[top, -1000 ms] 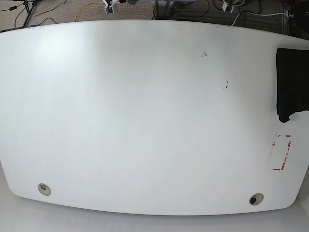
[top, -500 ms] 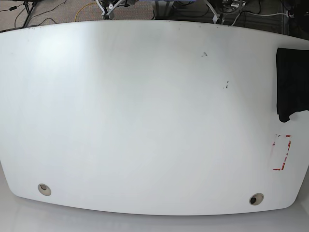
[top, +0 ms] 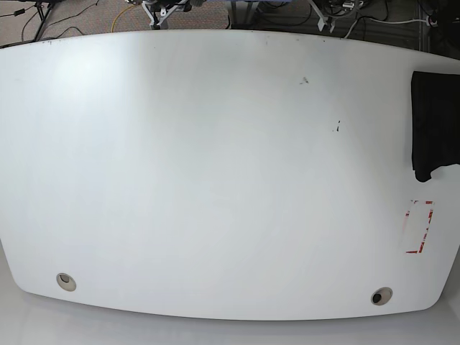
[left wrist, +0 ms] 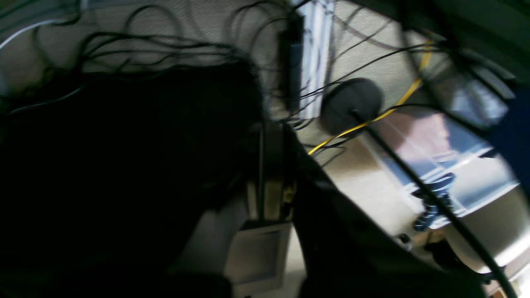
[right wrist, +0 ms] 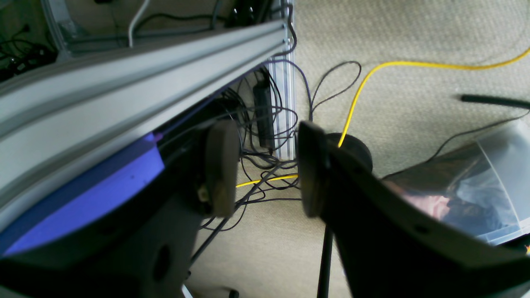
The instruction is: Layout the t-shirt on the table in an organized manner, then fold the t-shirt properly
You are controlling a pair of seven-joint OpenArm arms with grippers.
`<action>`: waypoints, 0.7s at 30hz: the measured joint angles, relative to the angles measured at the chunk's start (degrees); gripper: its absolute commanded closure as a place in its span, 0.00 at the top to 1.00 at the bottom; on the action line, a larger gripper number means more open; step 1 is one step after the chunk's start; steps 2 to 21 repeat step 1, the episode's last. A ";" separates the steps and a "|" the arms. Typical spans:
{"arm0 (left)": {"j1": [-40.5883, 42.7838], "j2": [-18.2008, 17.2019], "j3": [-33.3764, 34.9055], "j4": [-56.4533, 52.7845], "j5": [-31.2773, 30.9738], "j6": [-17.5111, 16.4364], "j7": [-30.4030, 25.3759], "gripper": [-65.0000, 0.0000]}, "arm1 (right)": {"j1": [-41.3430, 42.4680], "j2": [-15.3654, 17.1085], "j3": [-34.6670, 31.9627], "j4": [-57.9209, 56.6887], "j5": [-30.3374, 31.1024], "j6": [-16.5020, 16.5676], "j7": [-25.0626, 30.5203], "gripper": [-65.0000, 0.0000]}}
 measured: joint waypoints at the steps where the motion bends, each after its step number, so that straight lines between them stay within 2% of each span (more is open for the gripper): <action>1: -0.11 0.07 0.00 0.00 0.00 -0.04 -0.15 0.00 | 0.02 -0.04 0.00 0.02 0.00 0.02 0.04 0.36; 21: -0.11 0.07 0.00 0.00 0.00 -0.04 -0.15 0.00 | 0.02 -0.04 0.00 0.02 0.00 0.02 0.04 0.36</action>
